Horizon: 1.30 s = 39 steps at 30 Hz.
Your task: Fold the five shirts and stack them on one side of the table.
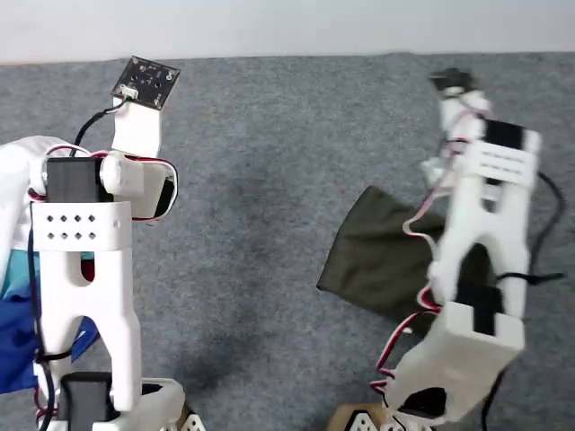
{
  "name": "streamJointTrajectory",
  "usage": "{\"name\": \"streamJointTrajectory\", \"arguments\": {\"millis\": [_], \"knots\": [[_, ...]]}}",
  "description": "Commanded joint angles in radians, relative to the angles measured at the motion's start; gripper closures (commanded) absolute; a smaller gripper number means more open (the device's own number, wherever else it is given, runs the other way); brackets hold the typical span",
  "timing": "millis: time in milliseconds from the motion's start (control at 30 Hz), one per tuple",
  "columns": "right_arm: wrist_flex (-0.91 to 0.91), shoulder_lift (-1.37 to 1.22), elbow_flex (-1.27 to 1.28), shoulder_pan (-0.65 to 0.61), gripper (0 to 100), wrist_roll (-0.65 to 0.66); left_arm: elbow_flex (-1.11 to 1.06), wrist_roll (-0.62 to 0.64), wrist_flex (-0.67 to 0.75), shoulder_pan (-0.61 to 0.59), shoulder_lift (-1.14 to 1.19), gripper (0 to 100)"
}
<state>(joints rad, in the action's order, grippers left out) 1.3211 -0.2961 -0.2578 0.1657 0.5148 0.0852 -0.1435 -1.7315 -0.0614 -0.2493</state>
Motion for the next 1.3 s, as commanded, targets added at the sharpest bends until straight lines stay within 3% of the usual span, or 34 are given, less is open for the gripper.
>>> {"name": "streamJointTrajectory", "arguments": {"millis": [0, 467, 733, 1267], "knots": [[-0.038, -0.012, -0.046, -0.096, 99.0, -0.04, 0.005, 0.049, 0.009, -0.006, -0.04, 100], [-0.26, -0.303, -0.058, -0.228, 99.0, -0.035, 0.004, 0.064, 0.014, -0.006, -0.04, 100], [-0.251, -0.483, -0.311, -0.289, 99.0, -0.035, 0.004, 0.064, 0.012, -0.006, -0.04, 100], [0.266, -0.478, -0.735, -0.257, 93.6, -0.043, 0.004, 0.064, 0.008, -0.006, -0.04, 100]]}}
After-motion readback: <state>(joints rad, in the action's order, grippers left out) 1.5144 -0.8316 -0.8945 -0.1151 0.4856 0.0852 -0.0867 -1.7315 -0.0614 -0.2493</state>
